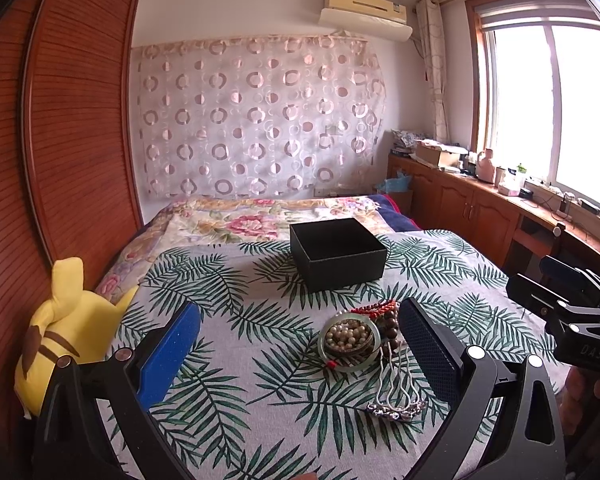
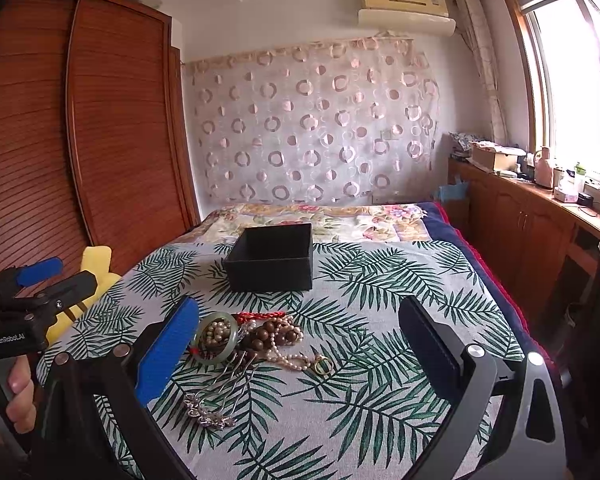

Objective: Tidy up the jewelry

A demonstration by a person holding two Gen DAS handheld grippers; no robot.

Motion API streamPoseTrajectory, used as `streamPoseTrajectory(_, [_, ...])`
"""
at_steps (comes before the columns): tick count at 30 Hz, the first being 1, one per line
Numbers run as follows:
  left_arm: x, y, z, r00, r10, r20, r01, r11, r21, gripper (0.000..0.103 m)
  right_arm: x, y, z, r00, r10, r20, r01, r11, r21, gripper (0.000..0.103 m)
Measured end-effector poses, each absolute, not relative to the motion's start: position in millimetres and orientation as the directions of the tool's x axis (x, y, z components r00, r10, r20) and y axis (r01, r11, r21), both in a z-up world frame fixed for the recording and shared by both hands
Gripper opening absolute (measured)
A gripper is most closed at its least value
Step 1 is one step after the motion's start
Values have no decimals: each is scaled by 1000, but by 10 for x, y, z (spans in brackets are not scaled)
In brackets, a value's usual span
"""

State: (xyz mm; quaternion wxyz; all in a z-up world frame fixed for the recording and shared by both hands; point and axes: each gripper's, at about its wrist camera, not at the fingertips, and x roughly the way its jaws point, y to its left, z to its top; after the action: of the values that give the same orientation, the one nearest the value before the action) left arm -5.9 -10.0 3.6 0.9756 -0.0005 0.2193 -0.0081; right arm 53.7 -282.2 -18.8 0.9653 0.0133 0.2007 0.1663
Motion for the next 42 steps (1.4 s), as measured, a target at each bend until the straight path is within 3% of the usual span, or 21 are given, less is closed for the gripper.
streamPoseTrajectory(17, [108, 16, -235, 865, -36, -500, 23, 999, -32, 96, 637, -2793, -444, 826, 362, -432, -354, 930, 103, 101])
streamPoseTrajectory(24, [258, 22, -403, 812, -140, -566, 120, 990, -73, 96, 683, -2717, -632, 769, 422, -480, -426, 898, 108, 100])
streamPoseTrajectory(32, [515, -67, -636, 755, -182, -629, 199, 979, -45, 96, 724, -2669, -824, 712, 447, -541, -477, 874, 95, 85])
streamPoseTrajectory(39, [782, -93, -796, 690, -252, -679, 256, 962, -97, 95, 777, -2649, -984, 673, 449, -587, -501, 862, 85, 83])
streamPoseTrajectory(42, [906, -145, -867, 656, -274, -703, 282, 953, -108, 88, 797, -2644, -1009, 667, 447, -597, -505, 860, 80, 83])
